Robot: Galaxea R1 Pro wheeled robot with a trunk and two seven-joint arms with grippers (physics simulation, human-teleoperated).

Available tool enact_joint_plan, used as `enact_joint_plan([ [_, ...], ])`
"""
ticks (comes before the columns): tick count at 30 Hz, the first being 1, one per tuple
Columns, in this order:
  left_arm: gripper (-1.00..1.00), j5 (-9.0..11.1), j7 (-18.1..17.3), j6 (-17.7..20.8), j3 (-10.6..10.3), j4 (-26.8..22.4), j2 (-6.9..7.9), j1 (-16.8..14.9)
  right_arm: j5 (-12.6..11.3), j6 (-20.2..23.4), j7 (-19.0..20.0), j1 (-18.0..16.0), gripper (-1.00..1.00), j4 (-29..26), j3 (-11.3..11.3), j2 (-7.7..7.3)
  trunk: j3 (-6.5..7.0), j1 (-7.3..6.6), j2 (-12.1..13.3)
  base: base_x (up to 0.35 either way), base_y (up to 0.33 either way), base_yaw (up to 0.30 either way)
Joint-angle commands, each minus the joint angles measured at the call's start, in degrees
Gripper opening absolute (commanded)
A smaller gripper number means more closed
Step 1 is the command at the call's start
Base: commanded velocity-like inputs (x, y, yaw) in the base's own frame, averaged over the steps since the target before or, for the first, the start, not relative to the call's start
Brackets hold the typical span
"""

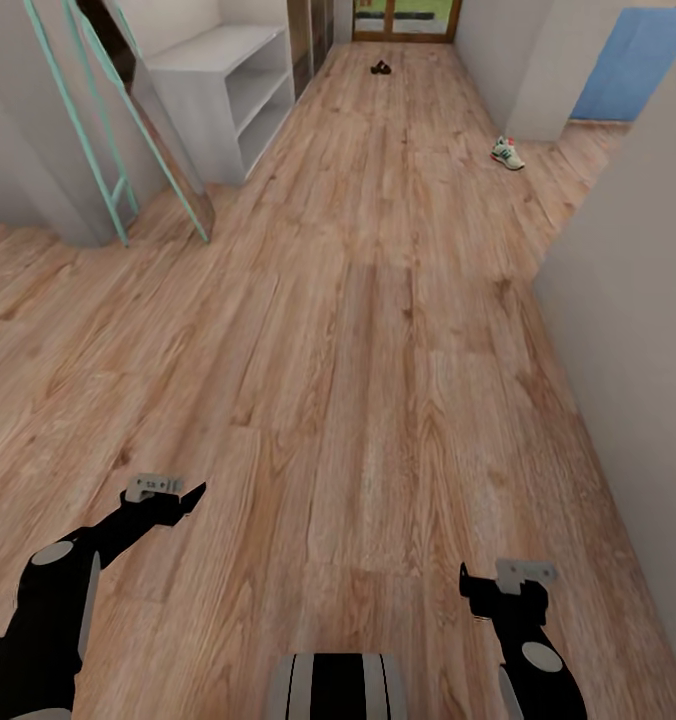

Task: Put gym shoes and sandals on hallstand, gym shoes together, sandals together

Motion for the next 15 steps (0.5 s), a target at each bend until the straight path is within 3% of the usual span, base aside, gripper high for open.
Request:
enact_joint_plan([
  [1, 1.00, -0.31, -0.41, 0.28, 0.09, -0.08, -0.14, -0.04, 0.56, 0.64, 0.07, -0.02, 1.00, -0.07, -0.03, 0.03, -0.08, 0.02, -0.01, 0.328, 0.000, -0.112],
  [15, 1.00, -0.25, -0.42, 0.28, 0.07, 0.03, -1.03, -0.03, 0.56, 1.34, 0.00, -0.02, 1.00, -0.07, 0.05, 0.02, -0.64, 0.02, -0.01, 0.329, 0.000, -0.114],
])
